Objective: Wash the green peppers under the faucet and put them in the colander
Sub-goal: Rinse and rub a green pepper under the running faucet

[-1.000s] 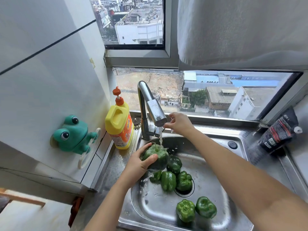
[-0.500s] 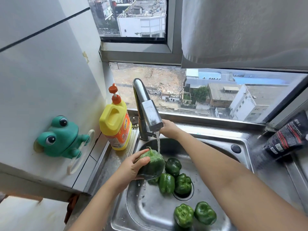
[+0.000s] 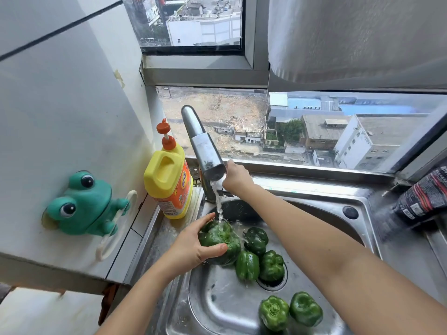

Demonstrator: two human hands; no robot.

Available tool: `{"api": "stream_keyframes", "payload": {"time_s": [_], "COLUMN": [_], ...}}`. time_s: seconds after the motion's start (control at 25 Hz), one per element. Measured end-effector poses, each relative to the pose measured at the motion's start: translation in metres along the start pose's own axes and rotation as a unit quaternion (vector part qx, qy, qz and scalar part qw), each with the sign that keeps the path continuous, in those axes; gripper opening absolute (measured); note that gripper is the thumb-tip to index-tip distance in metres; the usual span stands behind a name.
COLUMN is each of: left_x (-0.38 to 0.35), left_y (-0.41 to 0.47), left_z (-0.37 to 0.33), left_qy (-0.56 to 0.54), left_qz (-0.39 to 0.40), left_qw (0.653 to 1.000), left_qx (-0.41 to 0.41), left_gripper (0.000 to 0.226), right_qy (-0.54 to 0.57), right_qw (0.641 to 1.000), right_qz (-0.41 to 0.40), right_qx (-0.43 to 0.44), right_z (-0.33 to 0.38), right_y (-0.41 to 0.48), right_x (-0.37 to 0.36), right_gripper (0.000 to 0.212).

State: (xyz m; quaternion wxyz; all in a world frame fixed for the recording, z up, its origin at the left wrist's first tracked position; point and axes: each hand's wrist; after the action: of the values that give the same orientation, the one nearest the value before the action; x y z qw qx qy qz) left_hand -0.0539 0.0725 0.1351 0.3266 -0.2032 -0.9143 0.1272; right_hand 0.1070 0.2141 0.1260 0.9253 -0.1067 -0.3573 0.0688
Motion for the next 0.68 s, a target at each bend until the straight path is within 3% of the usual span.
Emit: {"api": "stream_keyframes", "payload": {"time_s": [0.16,0.32,0.44,0.56,0.68], "left_x": [0.005,-0.003,-0.025,-0.055,-0.081], "left_y": [0.0,0.003,0.002,0.0,0.005], "left_z": [0.0,0.004,0.0,-0.018,-0.041], "left_qy": [0.01,0.011,-0.091,-0.212,-0.323], "left_qz": [-0.004,0.028,0.077,0.141,0.159], "left_qw": [1.0,0.997,0.978,0.931,0.895], "left_qx": [0.007,0.075,0.169,0.261,0.265], "left_gripper": [0.105,0.101,0.082,0.061,0.061], "right_qy": [-0.026,0.05,0.103,0.048,0.084], "right_qw": [0.999,0.993,0.989,0.995,0.991], "right_qz": [0.033,0.103,0.106,0.079,0.091], "right_qx": [0.009,0.007,-0.021,-0.026,-0.055], "right_z": [0.001,-0.011,-0.03,-0.052,-0.067], "right_y": [0.003,-0.009,-0.04,-0.086,-0.148], "right_x": [0.003,0.02,0.04,0.064,0.085], "right_gripper": [0.03,0.04,0.053,0.041,0.047]}}
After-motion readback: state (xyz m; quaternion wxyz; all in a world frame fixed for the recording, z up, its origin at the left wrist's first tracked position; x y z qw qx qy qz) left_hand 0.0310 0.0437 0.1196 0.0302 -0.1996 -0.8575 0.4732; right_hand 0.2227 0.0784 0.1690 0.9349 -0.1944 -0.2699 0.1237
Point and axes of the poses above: each hand's wrist, its own y-axis towards the middle knuckle, its own x-axis out of the back of the hand, z = x × y, and after that the axes turned 12 degrees about y, right-handed
